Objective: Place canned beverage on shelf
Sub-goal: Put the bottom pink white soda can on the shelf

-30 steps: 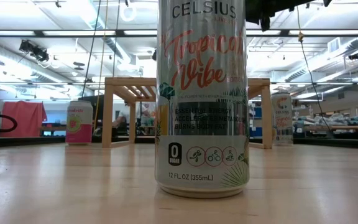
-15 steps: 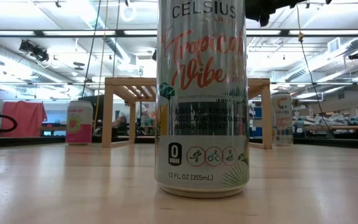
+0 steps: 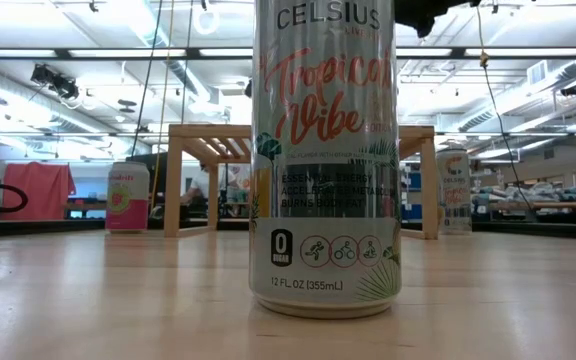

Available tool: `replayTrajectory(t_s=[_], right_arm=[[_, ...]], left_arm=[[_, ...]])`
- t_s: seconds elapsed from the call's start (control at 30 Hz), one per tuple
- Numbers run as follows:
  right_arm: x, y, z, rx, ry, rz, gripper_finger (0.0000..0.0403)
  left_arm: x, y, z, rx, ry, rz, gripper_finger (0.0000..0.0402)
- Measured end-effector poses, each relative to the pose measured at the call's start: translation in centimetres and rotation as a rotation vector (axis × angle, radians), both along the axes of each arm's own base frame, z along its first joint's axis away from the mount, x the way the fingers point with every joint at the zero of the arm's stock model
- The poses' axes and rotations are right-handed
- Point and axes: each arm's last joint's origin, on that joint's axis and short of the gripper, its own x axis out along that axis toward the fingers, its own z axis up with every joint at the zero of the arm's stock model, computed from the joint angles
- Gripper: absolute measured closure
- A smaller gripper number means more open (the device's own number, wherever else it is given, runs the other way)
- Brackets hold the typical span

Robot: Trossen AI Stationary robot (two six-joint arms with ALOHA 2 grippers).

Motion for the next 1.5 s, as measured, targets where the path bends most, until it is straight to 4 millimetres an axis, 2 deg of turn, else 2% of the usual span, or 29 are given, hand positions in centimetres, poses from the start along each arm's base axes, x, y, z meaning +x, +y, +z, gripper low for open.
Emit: replayTrajectory(t_s=[0.23,0.43,0.53,0.8,0.93,1.1,1.5], right_arm=[[0.1,1.6,0.0,0.055,-0.008,0.087,0.0233],[0.3,3.4,-0.2,0.137,0.001,0.236,0.0233],[0.8,4.3,-0.6,0.089,0.014,0.246,0.0233],[2.9,6.4,-1.8,-0.107,0.036,0.237,0.0232],[3.4,6.4,-2.2,-0.169,0.052,0.168,0.0222],[3.3,6.3,-2.0,-0.124,0.035,0.144,0.0212],[3.3,6.3,-2.0,-0.113,0.033,0.144,0.0213]], left_arm=[[0.0,-0.6,-0.2,-0.011,0.024,-0.017,0.0088],[0.5,-3.6,-0.4,0.077,0.051,-0.029,0.0088],[0.3,-5.1,-0.5,0.122,0.084,0.011,0.0088],[-1.2,-7.8,0.3,0.000,0.062,-0.013,0.0088],[-1.7,-8.6,0.7,-0.032,0.050,-0.030,0.0088],[-1.7,-9.5,0.5,-0.003,0.057,-0.012,0.0088],[-1.7,-9.5,0.5,0.021,0.055,-0.002,0.0088]])
